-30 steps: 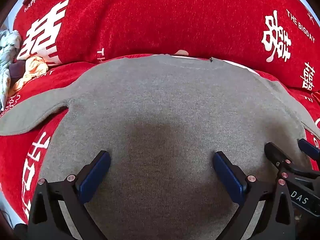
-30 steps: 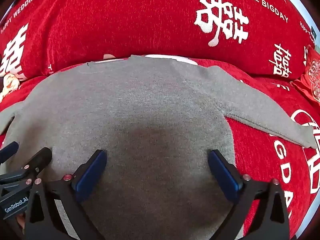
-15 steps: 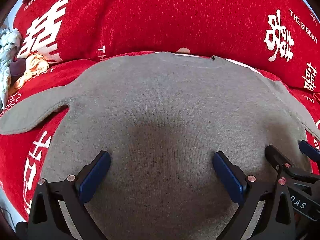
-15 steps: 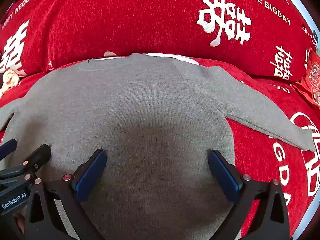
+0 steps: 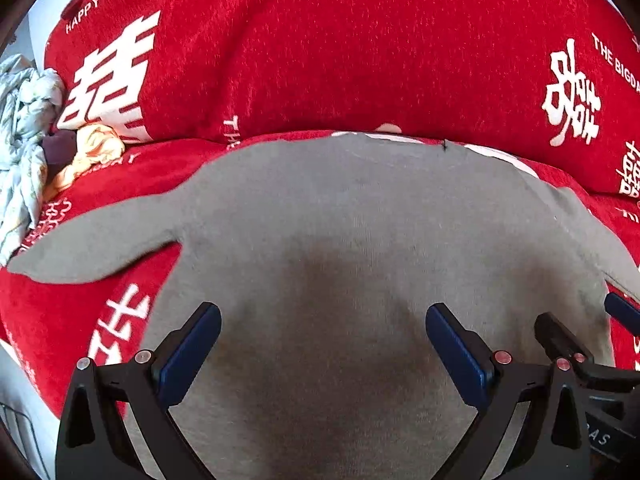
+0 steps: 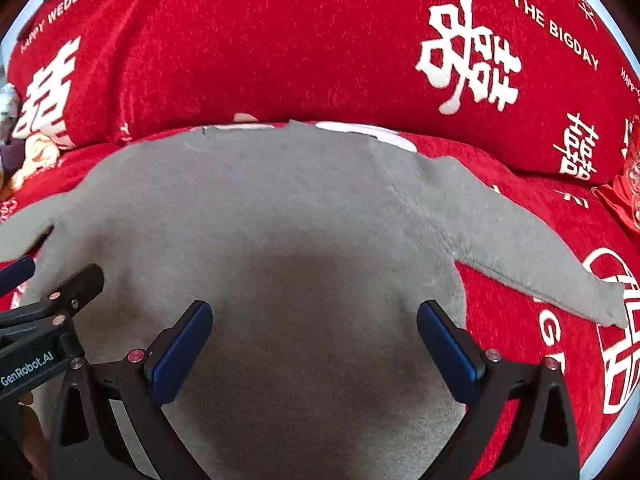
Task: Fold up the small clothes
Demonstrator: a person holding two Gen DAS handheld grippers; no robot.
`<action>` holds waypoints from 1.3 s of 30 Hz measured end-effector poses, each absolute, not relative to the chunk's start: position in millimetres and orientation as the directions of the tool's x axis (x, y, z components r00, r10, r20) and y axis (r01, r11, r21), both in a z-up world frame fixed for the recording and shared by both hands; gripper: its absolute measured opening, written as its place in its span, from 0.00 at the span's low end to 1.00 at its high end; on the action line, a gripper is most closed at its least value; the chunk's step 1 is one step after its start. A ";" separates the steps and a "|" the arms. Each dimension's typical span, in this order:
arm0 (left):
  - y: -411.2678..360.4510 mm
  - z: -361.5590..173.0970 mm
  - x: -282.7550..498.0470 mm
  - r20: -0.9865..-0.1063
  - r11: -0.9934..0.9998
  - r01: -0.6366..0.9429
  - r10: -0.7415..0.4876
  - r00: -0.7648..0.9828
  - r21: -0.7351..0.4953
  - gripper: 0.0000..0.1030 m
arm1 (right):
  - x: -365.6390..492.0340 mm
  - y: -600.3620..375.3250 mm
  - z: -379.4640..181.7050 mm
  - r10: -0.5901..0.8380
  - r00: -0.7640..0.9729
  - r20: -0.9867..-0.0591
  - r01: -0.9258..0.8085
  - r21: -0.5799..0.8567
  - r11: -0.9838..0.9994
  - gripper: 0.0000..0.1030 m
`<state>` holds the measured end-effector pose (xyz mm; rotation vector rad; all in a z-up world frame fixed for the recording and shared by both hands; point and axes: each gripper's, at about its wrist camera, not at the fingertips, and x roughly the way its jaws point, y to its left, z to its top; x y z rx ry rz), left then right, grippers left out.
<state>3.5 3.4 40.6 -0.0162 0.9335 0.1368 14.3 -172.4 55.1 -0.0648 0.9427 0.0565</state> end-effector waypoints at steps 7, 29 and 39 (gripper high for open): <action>-3.9 52.7 12.5 -0.799 0.990 -0.129 0.128 0.588 0.064 1.00 | 19.4 -176.3 69.4 0.031 0.609 -0.793 -0.076 -0.019 0.997 0.99; -87.6 63.2 37.3 -0.816 0.994 -0.031 0.101 0.569 0.101 1.00 | 18.2 -274.1 77.4 -0.007 0.640 -0.769 0.097 0.071 0.993 0.99; -129.4 70.3 40.9 -0.803 0.989 0.028 0.101 0.587 0.146 1.00 | 8.8 -327.2 76.4 -0.057 0.648 -0.759 0.193 0.091 0.977 0.99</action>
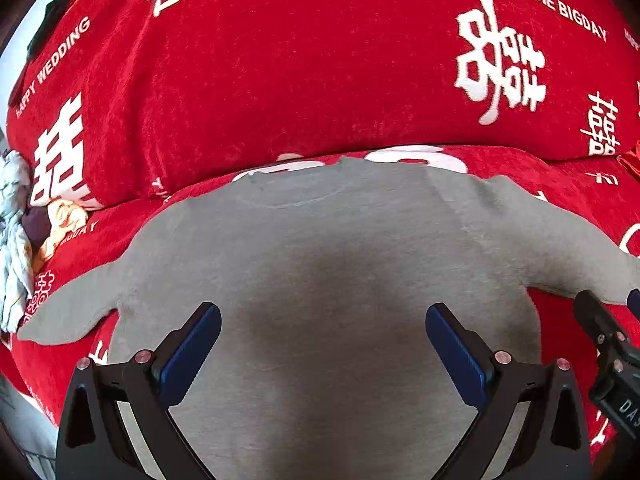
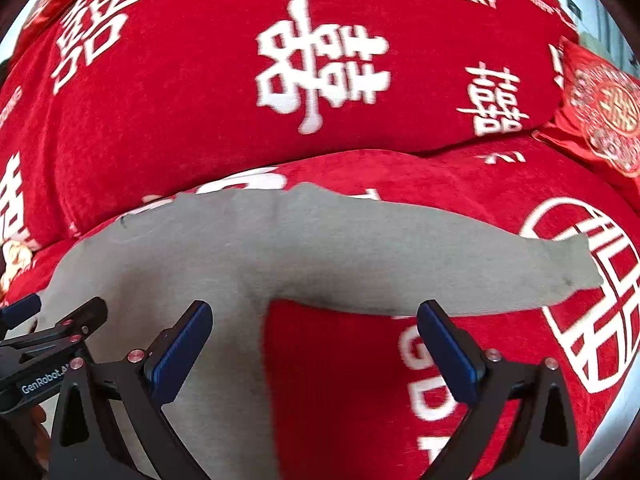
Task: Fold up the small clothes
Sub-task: 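Move the right tool to the sleeve cuff and close on it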
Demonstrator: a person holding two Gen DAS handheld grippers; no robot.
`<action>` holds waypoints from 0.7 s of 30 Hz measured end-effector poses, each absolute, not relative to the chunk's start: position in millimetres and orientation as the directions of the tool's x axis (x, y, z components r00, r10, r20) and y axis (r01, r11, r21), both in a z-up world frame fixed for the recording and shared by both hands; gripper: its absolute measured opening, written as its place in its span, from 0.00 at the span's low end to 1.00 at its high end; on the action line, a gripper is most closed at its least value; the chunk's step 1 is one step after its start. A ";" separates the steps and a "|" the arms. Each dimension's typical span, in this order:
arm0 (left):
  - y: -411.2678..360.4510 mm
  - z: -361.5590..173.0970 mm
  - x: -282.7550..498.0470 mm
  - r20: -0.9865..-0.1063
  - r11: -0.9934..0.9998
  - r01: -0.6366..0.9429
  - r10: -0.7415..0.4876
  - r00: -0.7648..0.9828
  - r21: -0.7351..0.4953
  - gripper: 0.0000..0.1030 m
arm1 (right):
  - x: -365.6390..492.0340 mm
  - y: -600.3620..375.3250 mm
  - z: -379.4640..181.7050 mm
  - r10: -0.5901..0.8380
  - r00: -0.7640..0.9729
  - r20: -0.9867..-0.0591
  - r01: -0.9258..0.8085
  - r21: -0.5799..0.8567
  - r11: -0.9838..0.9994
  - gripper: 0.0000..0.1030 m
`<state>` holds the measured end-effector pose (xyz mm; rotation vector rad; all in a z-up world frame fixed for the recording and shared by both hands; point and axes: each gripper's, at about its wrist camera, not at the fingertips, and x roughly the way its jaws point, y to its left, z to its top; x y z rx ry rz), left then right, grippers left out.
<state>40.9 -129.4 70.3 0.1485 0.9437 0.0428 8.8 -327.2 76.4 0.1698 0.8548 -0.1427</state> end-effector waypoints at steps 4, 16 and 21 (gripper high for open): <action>-148.7 71.4 41.9 -0.799 0.986 0.057 0.092 0.594 0.155 1.00 | 5.9 -352.8 75.0 -0.081 0.642 -0.762 0.236 0.096 0.967 0.99; -214.6 69.0 49.9 -0.801 0.972 0.147 0.059 0.596 0.182 1.00 | -5.5 -415.3 65.8 -0.134 0.622 -0.771 0.343 0.114 0.932 0.99; -241.9 63.9 55.3 -0.811 0.965 0.180 0.050 0.582 0.188 1.00 | -13.5 -451.0 56.3 -0.172 0.600 -0.781 0.411 0.117 0.904 0.99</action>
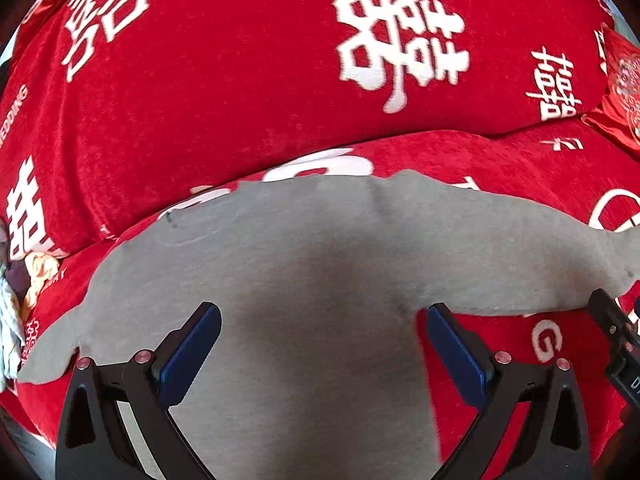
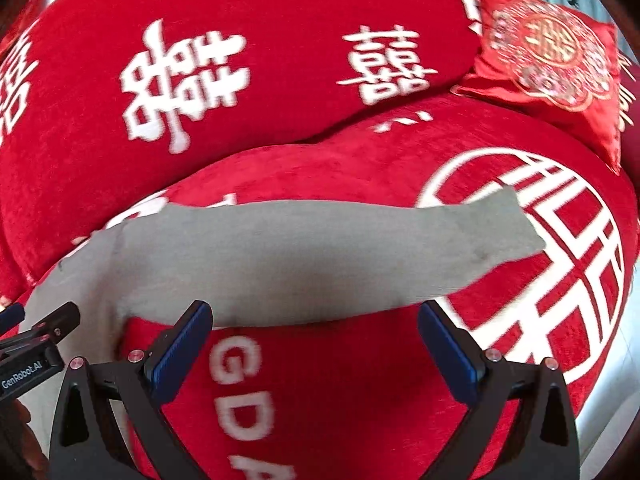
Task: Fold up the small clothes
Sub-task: 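Move the right tool to the sleeve cuff and close on it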
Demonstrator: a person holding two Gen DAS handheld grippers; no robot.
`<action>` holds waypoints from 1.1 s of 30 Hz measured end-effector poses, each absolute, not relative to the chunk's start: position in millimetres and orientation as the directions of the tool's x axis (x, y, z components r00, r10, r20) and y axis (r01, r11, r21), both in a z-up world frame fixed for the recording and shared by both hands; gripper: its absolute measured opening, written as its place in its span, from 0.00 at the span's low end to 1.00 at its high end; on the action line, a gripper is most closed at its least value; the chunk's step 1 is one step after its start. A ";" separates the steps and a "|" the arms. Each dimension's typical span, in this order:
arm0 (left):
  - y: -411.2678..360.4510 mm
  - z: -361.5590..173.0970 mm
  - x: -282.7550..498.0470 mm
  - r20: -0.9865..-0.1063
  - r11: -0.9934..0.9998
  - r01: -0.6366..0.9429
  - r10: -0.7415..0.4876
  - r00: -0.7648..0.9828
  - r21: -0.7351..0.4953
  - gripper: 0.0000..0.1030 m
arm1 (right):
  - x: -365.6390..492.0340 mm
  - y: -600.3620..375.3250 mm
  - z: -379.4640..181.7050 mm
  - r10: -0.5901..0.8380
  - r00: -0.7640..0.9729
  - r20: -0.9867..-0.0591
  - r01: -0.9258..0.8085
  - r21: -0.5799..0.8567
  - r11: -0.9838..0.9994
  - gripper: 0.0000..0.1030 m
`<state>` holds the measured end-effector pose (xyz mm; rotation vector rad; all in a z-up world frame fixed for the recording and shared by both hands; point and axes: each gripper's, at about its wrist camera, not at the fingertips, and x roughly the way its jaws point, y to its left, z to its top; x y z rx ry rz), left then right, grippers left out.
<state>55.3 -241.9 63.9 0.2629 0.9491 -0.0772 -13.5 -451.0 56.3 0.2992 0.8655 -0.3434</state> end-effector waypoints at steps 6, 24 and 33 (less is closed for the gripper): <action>-271.9 59.2 60.5 -0.817 0.953 0.220 0.045 0.575 0.208 1.00 | -20.4 -501.4 42.5 -0.199 0.566 -0.800 0.494 0.136 0.859 0.99; -289.5 57.1 75.6 -0.812 0.949 0.228 0.048 0.582 0.220 1.00 | 20.9 -583.7 -4.0 -0.013 0.585 -0.811 0.534 0.372 0.759 0.47; -260.7 52.3 95.8 -0.837 0.975 0.152 0.056 0.545 0.164 1.00 | -9.5 -590.0 14.2 -0.043 0.694 -0.719 0.497 0.434 0.751 0.05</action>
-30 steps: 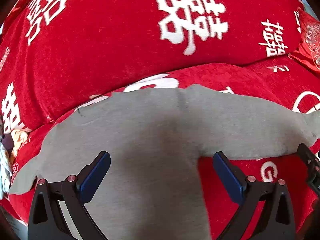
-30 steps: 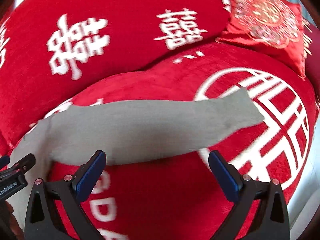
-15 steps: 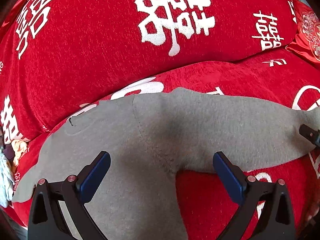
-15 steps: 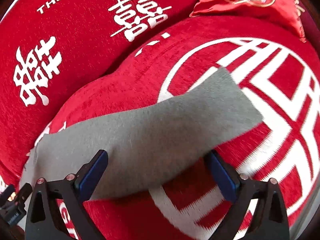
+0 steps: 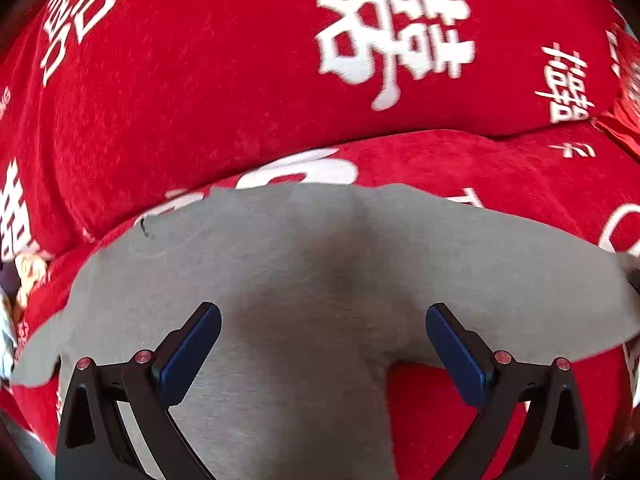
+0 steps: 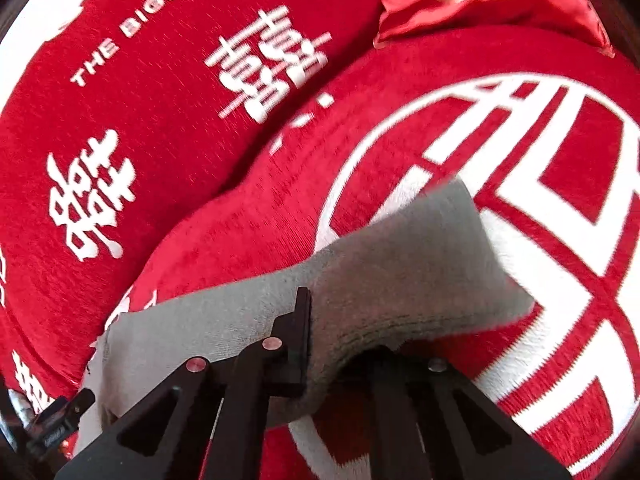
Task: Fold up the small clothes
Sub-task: 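Move the right tool to the sleeve cuff and close on it, then carry the held sleeve across the sweater body with the right tool, then open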
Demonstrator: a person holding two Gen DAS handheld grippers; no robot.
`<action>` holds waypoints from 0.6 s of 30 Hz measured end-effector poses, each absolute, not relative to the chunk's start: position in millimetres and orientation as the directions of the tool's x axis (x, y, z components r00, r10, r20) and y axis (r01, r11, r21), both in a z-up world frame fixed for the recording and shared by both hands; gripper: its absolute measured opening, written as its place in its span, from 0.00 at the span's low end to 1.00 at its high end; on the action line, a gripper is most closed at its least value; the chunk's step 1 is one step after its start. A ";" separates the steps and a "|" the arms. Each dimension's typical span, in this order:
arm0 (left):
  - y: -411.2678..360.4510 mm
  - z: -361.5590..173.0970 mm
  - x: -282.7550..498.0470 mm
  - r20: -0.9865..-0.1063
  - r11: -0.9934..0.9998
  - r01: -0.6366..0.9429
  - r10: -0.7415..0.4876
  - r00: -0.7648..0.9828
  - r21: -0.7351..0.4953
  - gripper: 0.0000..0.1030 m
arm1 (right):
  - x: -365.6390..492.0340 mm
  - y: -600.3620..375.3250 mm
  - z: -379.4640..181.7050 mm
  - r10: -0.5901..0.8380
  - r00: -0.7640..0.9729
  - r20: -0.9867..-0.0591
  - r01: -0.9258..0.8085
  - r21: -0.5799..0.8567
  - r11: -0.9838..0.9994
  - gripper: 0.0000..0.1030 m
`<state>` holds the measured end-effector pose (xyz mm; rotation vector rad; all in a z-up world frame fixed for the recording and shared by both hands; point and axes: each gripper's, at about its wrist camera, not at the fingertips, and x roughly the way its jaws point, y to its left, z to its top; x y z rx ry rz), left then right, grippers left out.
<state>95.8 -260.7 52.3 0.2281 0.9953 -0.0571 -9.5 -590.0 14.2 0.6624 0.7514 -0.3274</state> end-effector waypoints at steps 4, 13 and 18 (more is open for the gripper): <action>-249.0 47.6 104.5 -0.846 0.979 0.137 0.054 0.530 0.149 1.00 | -9.7 -587.3 16.1 -0.069 0.686 -0.725 0.498 0.398 0.770 0.05; -237.7 16.0 125.6 -0.879 0.982 0.109 0.088 0.469 0.157 1.00 | -8.5 -585.2 21.4 -0.090 0.665 -0.742 0.502 0.354 0.789 0.05; -235.0 22.3 124.1 -0.883 0.984 0.122 0.061 0.466 0.132 1.00 | -6.7 -576.2 40.2 -0.120 0.671 -0.732 0.488 0.314 0.814 0.05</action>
